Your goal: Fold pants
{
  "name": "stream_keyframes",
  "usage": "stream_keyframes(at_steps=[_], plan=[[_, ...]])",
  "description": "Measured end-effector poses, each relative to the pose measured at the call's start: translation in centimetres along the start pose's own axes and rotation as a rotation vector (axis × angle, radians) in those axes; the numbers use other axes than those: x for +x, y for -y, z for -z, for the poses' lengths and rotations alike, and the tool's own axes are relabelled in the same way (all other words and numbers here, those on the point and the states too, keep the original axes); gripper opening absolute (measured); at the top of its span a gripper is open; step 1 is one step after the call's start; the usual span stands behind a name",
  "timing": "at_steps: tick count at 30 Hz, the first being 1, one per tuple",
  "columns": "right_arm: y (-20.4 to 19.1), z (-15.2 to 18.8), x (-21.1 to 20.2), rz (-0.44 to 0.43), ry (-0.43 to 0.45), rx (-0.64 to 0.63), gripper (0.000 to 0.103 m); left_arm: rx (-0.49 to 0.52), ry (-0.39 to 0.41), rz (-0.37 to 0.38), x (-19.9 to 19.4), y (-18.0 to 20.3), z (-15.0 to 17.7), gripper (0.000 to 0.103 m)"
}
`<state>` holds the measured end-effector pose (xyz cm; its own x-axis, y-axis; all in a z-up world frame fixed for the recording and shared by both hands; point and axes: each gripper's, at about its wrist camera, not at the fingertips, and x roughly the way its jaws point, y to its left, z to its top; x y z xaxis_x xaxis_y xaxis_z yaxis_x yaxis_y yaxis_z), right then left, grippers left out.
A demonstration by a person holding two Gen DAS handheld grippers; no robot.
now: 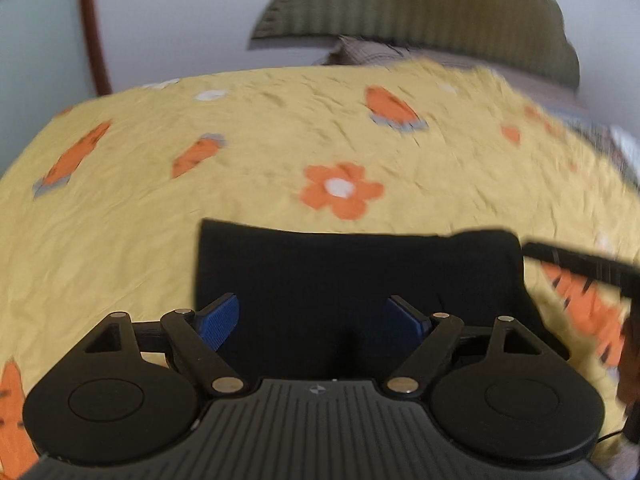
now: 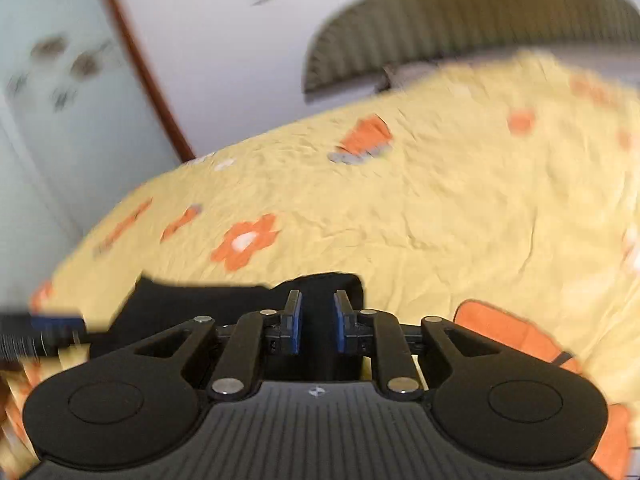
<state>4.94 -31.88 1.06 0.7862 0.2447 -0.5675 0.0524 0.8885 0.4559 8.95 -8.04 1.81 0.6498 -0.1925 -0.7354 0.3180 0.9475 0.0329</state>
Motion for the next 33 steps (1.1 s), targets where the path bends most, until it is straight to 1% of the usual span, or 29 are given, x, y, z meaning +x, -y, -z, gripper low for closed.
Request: stream_keyframes(at_steps=[3,4,5,7,8,9,10,11,12,13,14,16,18,19,20,21,23,27,29,33], plan=[[2.8,-0.8,1.6,-0.165,-0.024,0.172,0.017,0.079,0.023,-0.042,1.6,2.7,0.3,0.083],[3.3,-0.9,2.4,-0.213,-0.039,0.211,0.017,0.093,0.028,-0.047,2.2,3.3,0.3,0.083],[3.4,-1.1,3.3,-0.224,-0.071,0.225,0.017,0.101,0.027,-0.049,2.9,3.8,0.2,0.083],[2.7,-1.1,4.2,-0.144,-0.13,0.22,0.017,0.094,0.018,-0.04,4.0,4.5,0.1,0.083],[2.5,-1.2,4.3,-0.115,-0.146,0.206,0.017,0.087,0.018,-0.027,4.4,4.6,0.0,0.083],[2.4,-1.1,3.9,-0.102,-0.129,0.193,0.017,0.08,0.018,-0.015,4.6,4.7,0.1,0.083],[2.3,-1.1,2.9,-0.084,-0.096,0.176,0.022,0.07,0.022,-0.01,4.7,4.6,0.0,0.083],[2.1,-0.9,1.8,-0.063,-0.064,0.161,0.039,0.054,0.031,-0.006,4.6,4.5,0.1,0.083],[2.2,-1.0,1.4,-0.034,-0.038,0.156,0.052,0.043,0.038,-0.004,4.7,4.4,0.1,0.084],[2.3,-0.8,0.8,-0.02,-0.019,0.154,0.075,0.034,0.041,-0.003,4.8,4.4,0.1,0.084],[2.6,-1.0,0.7,-0.032,-0.004,0.144,0.077,0.025,0.039,-0.004,4.9,4.3,0.2,0.084],[2.7,-1.0,1.3,-0.061,-0.025,0.138,0.077,0.006,0.035,0.004,5.3,4.2,0.4,0.084],[2.3,-1.1,2.3,-0.087,-0.05,0.131,0.075,-0.02,0.038,0.013,5.3,4.1,0.5,0.085],[2.0,-1.0,2.8,-0.092,-0.062,0.123,0.06,-0.03,0.038,0.019,5.4,4.0,0.5,0.086],[1.7,-0.9,3.4,-0.09,-0.081,0.119,0.028,-0.037,0.039,0.024,5.4,3.9,0.6,0.088],[1.6,-0.9,4.0,-0.096,-0.093,0.122,0.022,-0.04,0.041,0.028,5.4,3.8,0.6,0.09],[1.5,-0.9,4.1,-0.087,-0.072,0.105,0.01,-0.039,0.038,0.02,5.7,3.6,0.5,0.091],[1.4,-1.6,4.0,-0.062,-0.044,0.081,0.007,-0.057,0.03,0.012,6.5,3.4,0.0,0.091],[1.3,-1.8,4.5,-0.037,-0.048,0.061,0.007,-0.064,0.026,0.011,6.8,3.5,-0.3,0.091],[1.1,-1.8,5.9,0.003,-0.062,0.028,0.007,-0.043,0.02,-0.008,7.3,4.1,-0.5,0.091]])
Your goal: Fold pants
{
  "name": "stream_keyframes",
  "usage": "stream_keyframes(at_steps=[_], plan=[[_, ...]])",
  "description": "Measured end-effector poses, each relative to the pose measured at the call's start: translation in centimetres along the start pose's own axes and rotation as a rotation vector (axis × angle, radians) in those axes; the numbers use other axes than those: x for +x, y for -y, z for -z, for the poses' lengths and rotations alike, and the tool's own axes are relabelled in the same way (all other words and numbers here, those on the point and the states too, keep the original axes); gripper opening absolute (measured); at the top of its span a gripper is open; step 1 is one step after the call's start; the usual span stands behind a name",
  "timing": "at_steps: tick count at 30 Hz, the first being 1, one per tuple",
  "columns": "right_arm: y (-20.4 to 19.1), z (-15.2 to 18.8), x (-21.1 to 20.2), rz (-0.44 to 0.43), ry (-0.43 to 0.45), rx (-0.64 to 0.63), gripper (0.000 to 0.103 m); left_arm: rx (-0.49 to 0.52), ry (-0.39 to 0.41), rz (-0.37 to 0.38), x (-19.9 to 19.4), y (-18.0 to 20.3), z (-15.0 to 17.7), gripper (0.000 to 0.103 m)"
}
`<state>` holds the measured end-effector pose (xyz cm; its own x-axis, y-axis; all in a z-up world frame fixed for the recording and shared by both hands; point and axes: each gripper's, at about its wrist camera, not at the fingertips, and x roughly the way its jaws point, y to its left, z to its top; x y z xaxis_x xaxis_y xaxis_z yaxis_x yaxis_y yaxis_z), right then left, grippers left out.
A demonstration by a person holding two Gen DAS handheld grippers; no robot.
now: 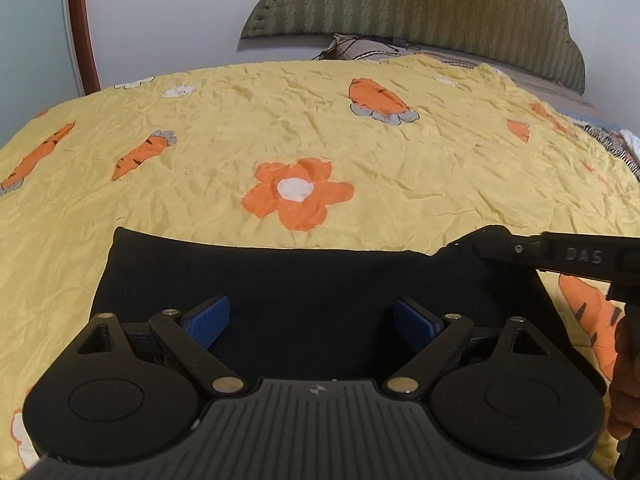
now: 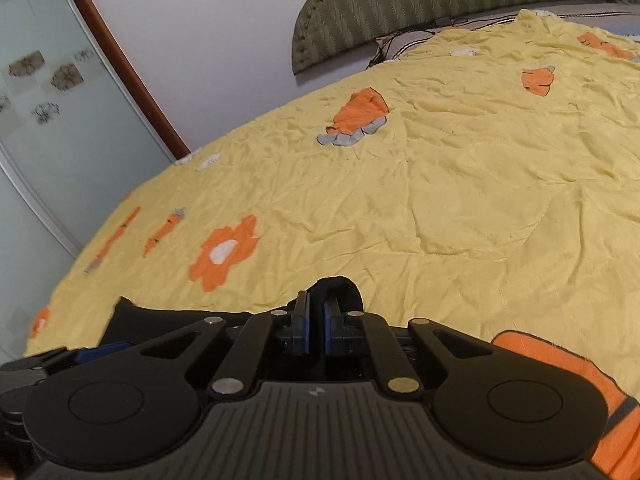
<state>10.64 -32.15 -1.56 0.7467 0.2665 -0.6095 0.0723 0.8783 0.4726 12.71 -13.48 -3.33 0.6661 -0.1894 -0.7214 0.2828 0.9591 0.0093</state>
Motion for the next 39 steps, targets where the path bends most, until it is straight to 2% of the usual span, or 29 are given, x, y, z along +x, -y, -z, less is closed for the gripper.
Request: stream_keyframes(at_steps=[3,4,5,7,8,9,12,14,19,22,24,27,29,35,37,39], plan=[[0.0,0.2,-0.3,0.024,-0.023,-0.001,0.015,0.01,-0.004,0.0,0.1,0.3,0.1,0.094],[-0.3,0.3,-1.0,0.056,-0.01,-0.002,0.027,0.011,-0.003,0.002,0.0,0.3,0.2,0.095],[-0.9,0.6,-2.1,0.109,0.024,-0.024,0.038,0.009,-0.003,0.004,0.0,0.2,0.3,0.096],[-2.8,1.4,-4.0,0.226,0.113,-0.142,0.046,0.005,-0.004,0.003,0.1,0.2,0.4,0.096],[-4.0,2.0,-4.8,0.265,0.141,-0.222,0.046,0.005,-0.003,0.002,0.1,0.3,0.4,0.097],[-5.0,2.6,-5.3,0.262,0.146,-0.282,0.046,0.006,-0.001,0.002,0.1,0.3,0.5,0.098],[-6.9,4.2,-5.1,0.115,0.056,-0.37,0.043,0.008,0.002,-0.019,0.1,0.4,0.8,0.096],[-6.8,5.3,-4.5,0.127,0.01,-0.397,0.043,0.005,0.0,-0.028,0.1,0.2,1.1,0.099],[-5.2,6.5,-5.0,0.112,-0.029,-0.348,0.045,0.023,0.01,-0.004,-0.7,0.4,1.9,0.1],[-5.9,6.6,-6.1,0.145,0.003,-0.362,0.045,0.024,0.014,-0.008,-1.0,0.5,2.2,0.1],[-6.5,6.9,-6.5,0.137,0.018,-0.379,0.045,0.015,0.01,-0.001,-1.2,0.3,2.3,0.1],[-6.5,7.5,-5.8,0.152,-0.024,-0.405,0.045,0.012,0.0,0.001,-1.3,0.2,2.5,0.1],[-6.3,8.0,-5.7,0.171,-0.032,-0.418,0.054,0.013,-0.01,0.003,-1.5,0.2,2.6,0.1],[-6.7,8.0,-7.4,0.178,0.042,-0.382,0.054,0.001,-0.013,0.008,-2.1,0.0,3.0,0.1],[-6.8,8.0,-7.2,0.173,0.031,-0.386,0.054,-0.009,-0.016,0.01,-2.4,-0.1,3.1,0.1],[-6.7,8.4,-6.5,0.207,-0.004,-0.412,0.054,-0.012,-0.017,0.012,-2.6,-0.2,3.2,0.1]])
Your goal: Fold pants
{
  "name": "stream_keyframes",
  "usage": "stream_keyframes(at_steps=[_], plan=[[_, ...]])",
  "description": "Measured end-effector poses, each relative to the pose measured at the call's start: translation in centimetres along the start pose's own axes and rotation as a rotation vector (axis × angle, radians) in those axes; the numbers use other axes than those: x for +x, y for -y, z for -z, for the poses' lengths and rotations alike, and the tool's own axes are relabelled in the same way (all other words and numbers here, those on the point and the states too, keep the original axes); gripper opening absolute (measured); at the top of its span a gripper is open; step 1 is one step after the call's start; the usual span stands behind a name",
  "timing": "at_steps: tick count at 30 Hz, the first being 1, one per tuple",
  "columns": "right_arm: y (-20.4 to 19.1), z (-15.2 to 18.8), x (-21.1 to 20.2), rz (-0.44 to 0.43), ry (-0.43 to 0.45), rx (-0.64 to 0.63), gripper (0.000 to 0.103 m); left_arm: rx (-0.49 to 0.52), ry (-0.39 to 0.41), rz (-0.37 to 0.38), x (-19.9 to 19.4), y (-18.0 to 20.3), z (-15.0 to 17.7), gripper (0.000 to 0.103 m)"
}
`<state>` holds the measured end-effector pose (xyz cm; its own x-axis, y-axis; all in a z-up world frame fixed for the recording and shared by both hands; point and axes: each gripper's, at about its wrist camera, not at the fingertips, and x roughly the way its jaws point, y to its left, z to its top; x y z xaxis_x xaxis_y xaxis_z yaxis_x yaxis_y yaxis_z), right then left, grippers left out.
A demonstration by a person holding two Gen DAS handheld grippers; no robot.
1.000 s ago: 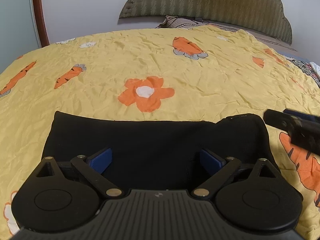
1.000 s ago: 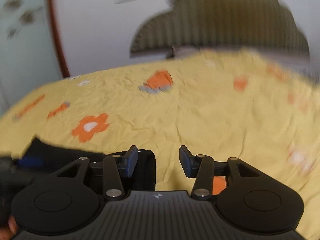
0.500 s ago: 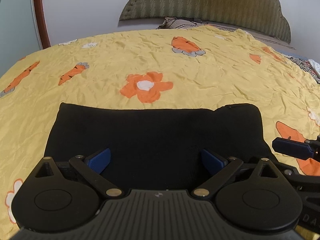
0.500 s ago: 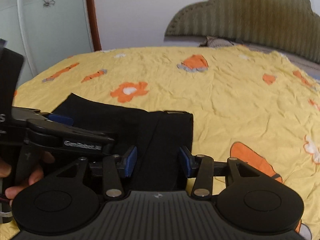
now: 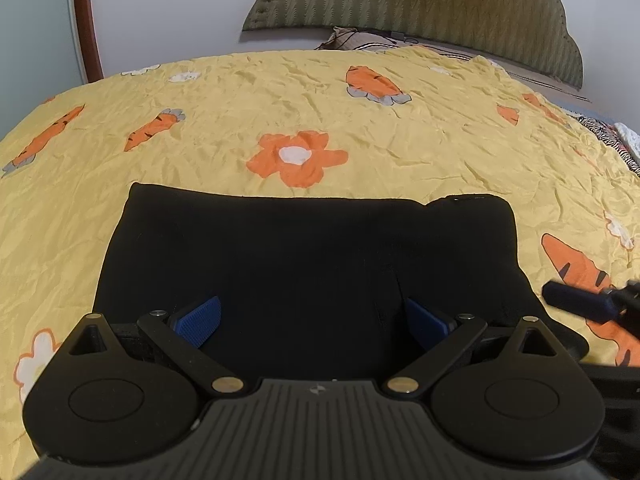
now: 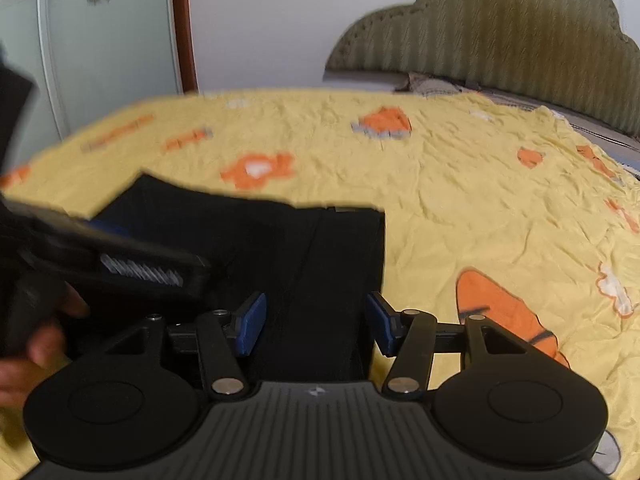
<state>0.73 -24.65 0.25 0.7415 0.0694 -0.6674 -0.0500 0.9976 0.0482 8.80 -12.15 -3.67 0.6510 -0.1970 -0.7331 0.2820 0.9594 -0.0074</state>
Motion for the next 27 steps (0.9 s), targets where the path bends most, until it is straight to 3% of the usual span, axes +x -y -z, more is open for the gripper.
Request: stream_keyframes(at_steps=[9,11,17,27], plan=[[-1.0,0.8,-2.5,0.008,0.048,0.067,0.055,-0.011,0.003,-0.033,-3.5,-1.6,2.3,0.099],[-1.5,1.1,-3.0,0.009,0.049,0.088,0.067,-0.052,-0.01,-0.037,-4.2,-2.6,3.0,0.098],[-3.8,1.9,-4.6,0.064,0.045,0.105,0.08,-0.087,0.009,-0.07,-7.4,-4.5,5.0,0.098],[-5.3,3.4,-7.5,0.016,0.145,0.036,0.082,-0.151,-0.023,-0.087,-10.4,-6.6,8.5,0.097]])
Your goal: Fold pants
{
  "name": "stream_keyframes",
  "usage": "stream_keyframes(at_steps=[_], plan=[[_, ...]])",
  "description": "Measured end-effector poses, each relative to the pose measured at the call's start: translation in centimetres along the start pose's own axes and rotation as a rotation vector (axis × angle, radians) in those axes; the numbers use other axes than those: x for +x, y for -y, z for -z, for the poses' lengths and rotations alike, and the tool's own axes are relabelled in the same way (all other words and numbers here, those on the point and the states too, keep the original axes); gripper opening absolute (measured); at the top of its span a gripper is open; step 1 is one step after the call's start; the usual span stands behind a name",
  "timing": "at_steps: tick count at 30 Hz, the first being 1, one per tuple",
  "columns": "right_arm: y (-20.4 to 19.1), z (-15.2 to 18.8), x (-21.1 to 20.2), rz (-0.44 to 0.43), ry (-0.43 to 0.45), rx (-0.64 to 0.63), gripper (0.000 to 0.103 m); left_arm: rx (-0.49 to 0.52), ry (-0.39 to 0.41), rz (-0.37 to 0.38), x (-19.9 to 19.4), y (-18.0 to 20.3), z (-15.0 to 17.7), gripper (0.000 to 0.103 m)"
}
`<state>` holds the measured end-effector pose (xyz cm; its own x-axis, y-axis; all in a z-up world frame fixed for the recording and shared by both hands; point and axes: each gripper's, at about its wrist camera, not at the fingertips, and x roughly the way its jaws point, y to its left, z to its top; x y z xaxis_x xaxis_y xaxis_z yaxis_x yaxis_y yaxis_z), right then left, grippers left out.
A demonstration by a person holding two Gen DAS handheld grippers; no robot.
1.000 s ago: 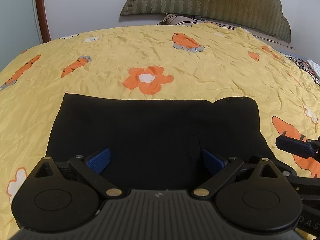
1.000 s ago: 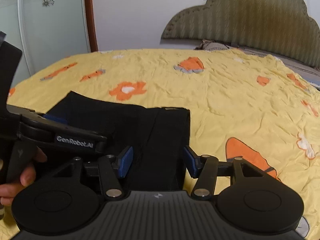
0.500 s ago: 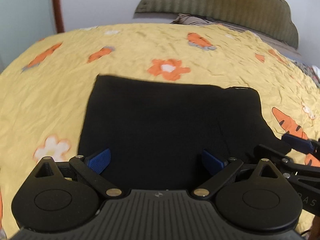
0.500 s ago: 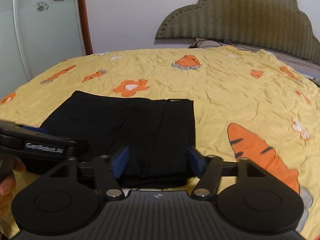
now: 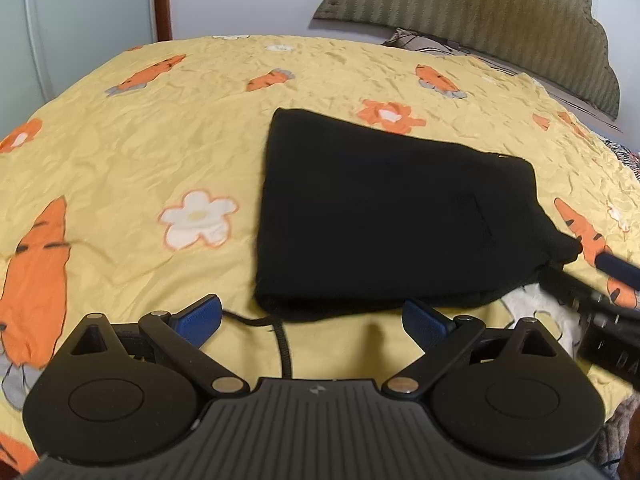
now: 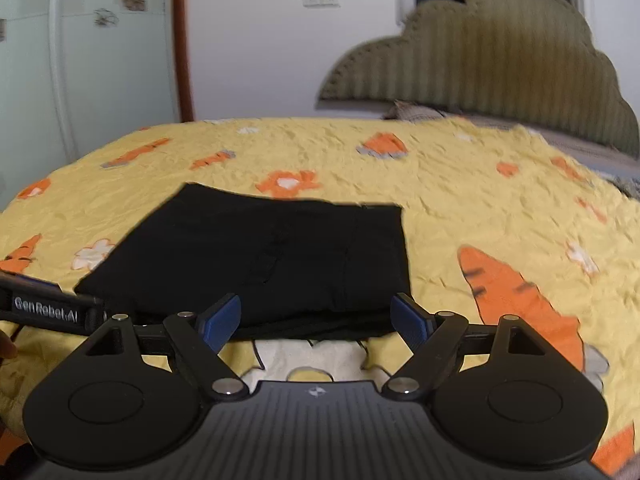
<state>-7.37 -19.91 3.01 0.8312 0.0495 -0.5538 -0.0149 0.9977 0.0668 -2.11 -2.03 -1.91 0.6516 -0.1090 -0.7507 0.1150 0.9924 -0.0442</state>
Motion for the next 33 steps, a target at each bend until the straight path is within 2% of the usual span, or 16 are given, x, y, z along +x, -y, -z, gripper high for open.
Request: stream_keyframes(at_steps=[2,3,5,6,7,10,13,14,17,20,23,27,33], plan=[[0.3,-0.2,0.3,-0.049,0.077,0.006,0.082,-0.005,0.008,0.002,-0.3,-0.2,0.5,0.097],[0.6,-0.4,1.0,-0.074,0.079,0.023,0.082,-0.005,0.01,0.003,-0.4,-0.2,0.7,0.097],[1.4,-0.5,3.4,-0.104,-0.008,0.079,0.082,-0.005,0.001,0.008,-0.5,-0.2,0.7,0.097],[1.9,-0.2,4.7,-0.093,-0.06,0.111,0.082,-0.007,0.003,0.013,-0.5,-0.2,0.7,0.098],[2.3,0.2,5.3,-0.066,-0.073,0.123,0.082,-0.005,0.003,0.015,-0.6,-0.2,0.7,0.098],[2.0,0.1,3.9,0.006,-0.045,0.121,0.082,0.009,0.008,0.015,-0.8,0.2,0.7,0.098],[2.0,0.3,2.1,-0.036,-0.014,0.179,0.086,0.008,0.012,0.024,-0.8,0.6,0.9,0.098],[1.9,0.5,2.1,-0.031,-0.029,0.19,0.087,0.004,0.01,0.031,-0.8,0.7,0.9,0.098],[1.3,1.3,1.8,0.062,-0.077,0.217,0.087,0.015,-0.003,0.048,-0.7,1.2,1.3,0.098],[0.7,1.9,1.0,0.047,-0.095,0.228,0.089,0.051,0.014,0.028,-1.0,1.6,1.6,0.098],[-0.3,1.7,0.0,0.073,-0.089,0.192,0.097,0.072,0.033,-0.012,-1.2,1.8,1.8,0.098],[-1.2,1.5,-1.2,0.081,-0.051,0.131,0.097,0.057,0.027,-0.02,-1.3,1.3,1.9,0.098],[-1.2,1.6,-1.7,0.086,-0.057,0.123,0.097,0.038,0.027,-0.038,-1.5,0.5,2.1,0.098]])
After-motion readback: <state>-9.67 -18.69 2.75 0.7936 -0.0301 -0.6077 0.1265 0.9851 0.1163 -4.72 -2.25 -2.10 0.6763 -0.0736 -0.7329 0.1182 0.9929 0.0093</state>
